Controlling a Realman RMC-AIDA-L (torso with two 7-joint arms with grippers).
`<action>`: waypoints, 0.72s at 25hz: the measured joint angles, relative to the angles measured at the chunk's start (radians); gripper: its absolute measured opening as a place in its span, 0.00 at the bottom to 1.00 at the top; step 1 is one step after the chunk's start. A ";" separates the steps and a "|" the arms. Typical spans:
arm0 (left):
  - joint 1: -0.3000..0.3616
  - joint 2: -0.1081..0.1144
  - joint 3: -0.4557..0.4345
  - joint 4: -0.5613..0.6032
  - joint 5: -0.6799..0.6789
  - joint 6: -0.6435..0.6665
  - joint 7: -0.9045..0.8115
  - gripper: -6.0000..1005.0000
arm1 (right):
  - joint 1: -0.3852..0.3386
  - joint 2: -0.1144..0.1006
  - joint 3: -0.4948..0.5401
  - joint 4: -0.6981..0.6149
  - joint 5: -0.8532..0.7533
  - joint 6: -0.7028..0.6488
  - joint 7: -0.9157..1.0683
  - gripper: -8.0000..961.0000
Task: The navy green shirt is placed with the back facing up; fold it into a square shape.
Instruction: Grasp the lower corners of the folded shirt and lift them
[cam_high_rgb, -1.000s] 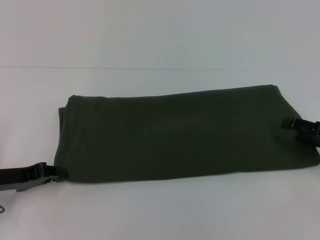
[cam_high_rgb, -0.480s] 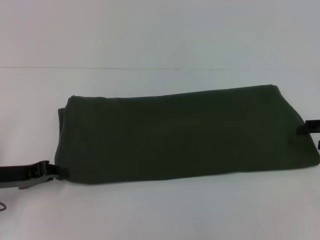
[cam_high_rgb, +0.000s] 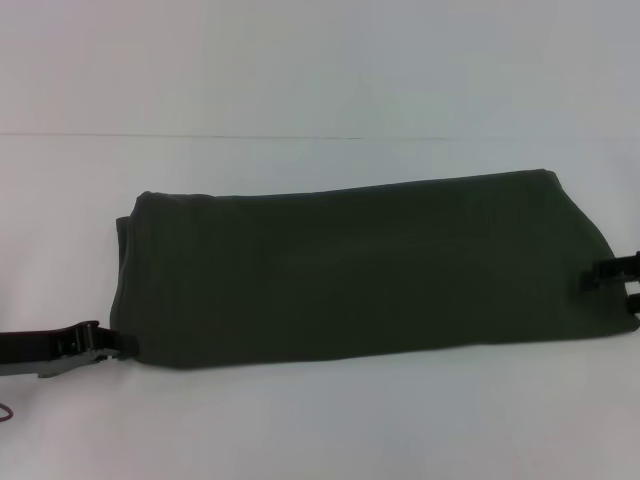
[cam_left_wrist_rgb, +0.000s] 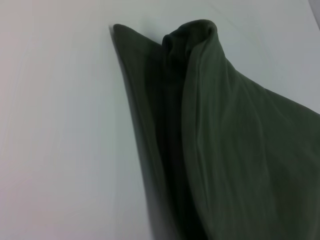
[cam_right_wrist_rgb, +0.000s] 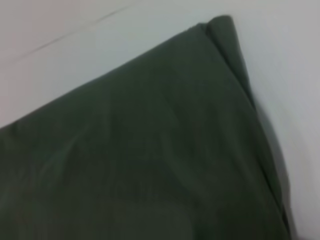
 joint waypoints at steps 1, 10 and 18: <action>0.000 0.000 0.000 0.000 0.000 0.000 0.000 0.02 | -0.002 0.002 -0.009 0.000 0.000 0.004 0.000 0.90; -0.006 0.002 0.001 -0.002 0.000 0.001 0.000 0.02 | -0.016 -0.005 -0.016 -0.005 -0.002 0.013 0.000 0.89; -0.008 0.003 -0.001 -0.004 0.000 0.001 -0.003 0.02 | -0.020 0.006 -0.021 -0.001 -0.015 0.030 -0.010 0.88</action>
